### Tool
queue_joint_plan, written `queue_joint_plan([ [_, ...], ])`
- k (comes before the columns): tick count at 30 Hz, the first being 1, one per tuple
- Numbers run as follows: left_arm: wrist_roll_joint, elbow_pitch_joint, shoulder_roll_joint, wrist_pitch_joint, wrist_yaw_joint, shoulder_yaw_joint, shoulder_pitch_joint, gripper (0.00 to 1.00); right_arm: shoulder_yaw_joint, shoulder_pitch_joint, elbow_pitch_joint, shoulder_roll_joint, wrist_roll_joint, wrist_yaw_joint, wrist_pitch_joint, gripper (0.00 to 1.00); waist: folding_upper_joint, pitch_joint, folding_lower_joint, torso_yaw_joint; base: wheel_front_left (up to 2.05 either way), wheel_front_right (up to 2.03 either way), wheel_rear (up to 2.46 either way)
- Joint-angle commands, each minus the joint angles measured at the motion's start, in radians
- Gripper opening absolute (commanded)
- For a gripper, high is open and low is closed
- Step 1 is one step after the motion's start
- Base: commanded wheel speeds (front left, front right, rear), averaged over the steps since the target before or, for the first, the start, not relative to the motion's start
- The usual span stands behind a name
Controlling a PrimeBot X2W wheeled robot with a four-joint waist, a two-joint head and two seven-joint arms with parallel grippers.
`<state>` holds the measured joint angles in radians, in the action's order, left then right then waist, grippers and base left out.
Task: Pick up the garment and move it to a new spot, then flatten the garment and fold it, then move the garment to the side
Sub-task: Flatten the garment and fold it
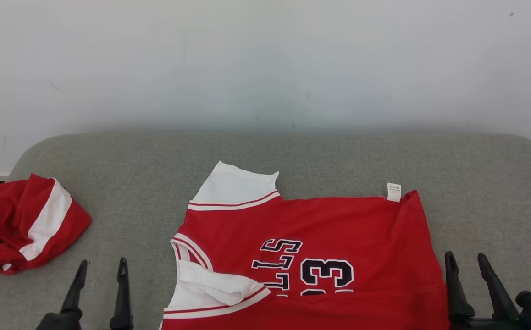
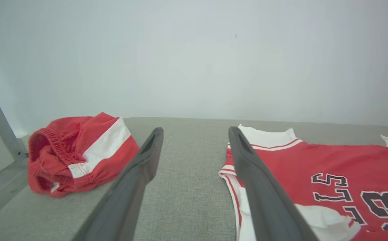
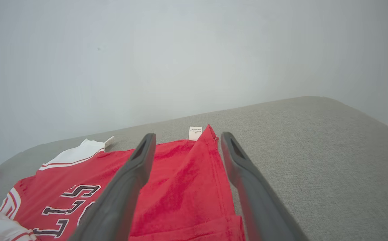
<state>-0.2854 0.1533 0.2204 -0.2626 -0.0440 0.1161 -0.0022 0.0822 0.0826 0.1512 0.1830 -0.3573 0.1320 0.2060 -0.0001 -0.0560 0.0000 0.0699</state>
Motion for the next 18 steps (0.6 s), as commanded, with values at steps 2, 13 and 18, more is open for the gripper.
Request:
queue_joint_plan([
  [2,0.055,-0.009,0.012,-0.003,-0.006,-0.012,0.023,1.00,0.010,0.013,-0.004,-0.027,0.033,-0.002,0.022,1.00,0.0001,-0.006,0.0000,0.004,0.00,0.00,0.00],
  [13,0.086,-0.002,0.026,-0.003,0.071,-0.008,0.081,1.00,0.028,0.070,0.004,-0.066,0.090,-0.002,0.042,1.00,0.0001,-0.025,0.0000,0.002,0.00,0.00,0.00],
  [18,0.060,-0.023,0.030,0.000,0.075,-0.032,0.090,1.00,0.029,0.061,-0.013,-0.047,0.095,-0.002,0.015,1.00,0.0001,-0.023,0.0000,-0.007,0.00,0.00,0.00],
])
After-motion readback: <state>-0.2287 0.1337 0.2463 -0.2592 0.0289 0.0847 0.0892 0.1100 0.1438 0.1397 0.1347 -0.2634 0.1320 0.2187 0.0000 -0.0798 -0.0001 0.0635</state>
